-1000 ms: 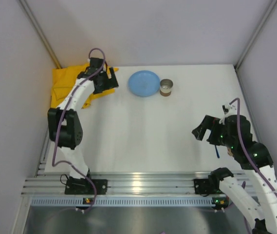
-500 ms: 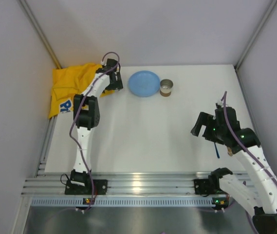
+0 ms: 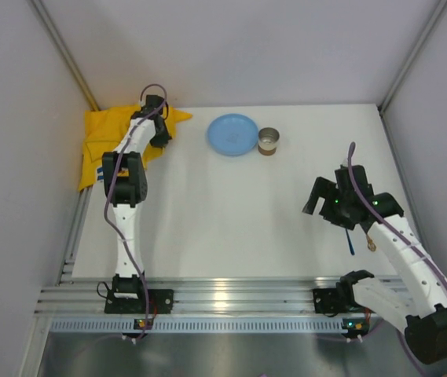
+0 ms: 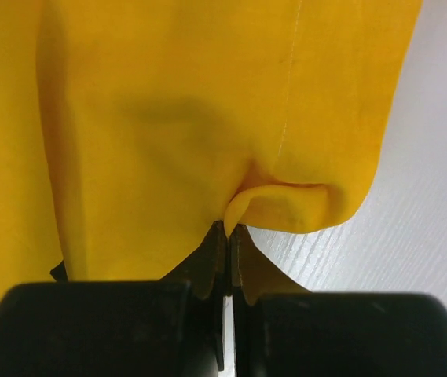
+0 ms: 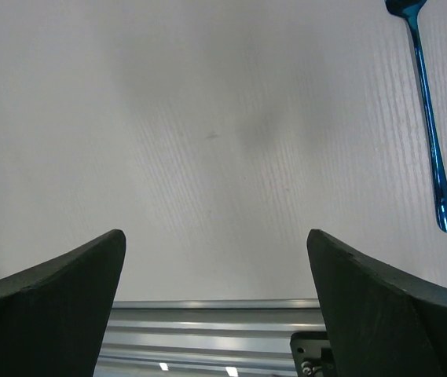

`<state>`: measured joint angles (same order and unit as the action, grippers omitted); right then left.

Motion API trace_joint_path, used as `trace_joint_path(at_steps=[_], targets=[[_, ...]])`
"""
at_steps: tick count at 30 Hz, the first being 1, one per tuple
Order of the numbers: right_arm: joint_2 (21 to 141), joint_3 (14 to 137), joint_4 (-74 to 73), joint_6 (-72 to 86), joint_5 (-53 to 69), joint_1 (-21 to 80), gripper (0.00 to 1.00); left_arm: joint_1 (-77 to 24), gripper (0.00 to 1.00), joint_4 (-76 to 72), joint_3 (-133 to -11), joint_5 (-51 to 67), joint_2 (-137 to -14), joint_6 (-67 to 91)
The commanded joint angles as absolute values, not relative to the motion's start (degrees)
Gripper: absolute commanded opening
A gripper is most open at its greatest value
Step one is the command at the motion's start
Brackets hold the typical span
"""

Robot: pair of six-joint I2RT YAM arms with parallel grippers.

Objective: Set the dinner table for one person

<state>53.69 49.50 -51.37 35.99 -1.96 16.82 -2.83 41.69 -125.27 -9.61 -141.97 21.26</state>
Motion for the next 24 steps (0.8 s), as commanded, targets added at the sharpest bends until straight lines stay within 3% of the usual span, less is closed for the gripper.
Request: trace_joint_path(at_steps=[1, 6, 14, 18, 24], targets=[[54.40, 50.98, -48.60, 36.74, -1.06, 17.14, 1.00, -1.85, 0.00, 44.38, -120.68, -8.35, -140.72, 19.34], [54.58, 51.06, -48.08, 36.12, 1.30, 17.05, 1.00, -2.02, 0.00, 44.56, -112.87, -8.08, -129.94, 20.04], [48.70, 49.84, -50.09, 33.66, 2.72, 17.23, 1.00, -7.63, 0.00, 44.29, -88.35, -10.37, -106.55, 22.23], [43.61, 48.69, -53.08, 32.00, 2.90, 17.23, 1.00, -18.94, 0.00, 49.20, -82.45, -11.77, -96.44, 28.71], [35.62, 46.23, -57.21, 29.88, 2.81, 17.23, 1.00, -39.67, 0.00, 52.47, -76.91, -14.06, -91.23, 43.74]])
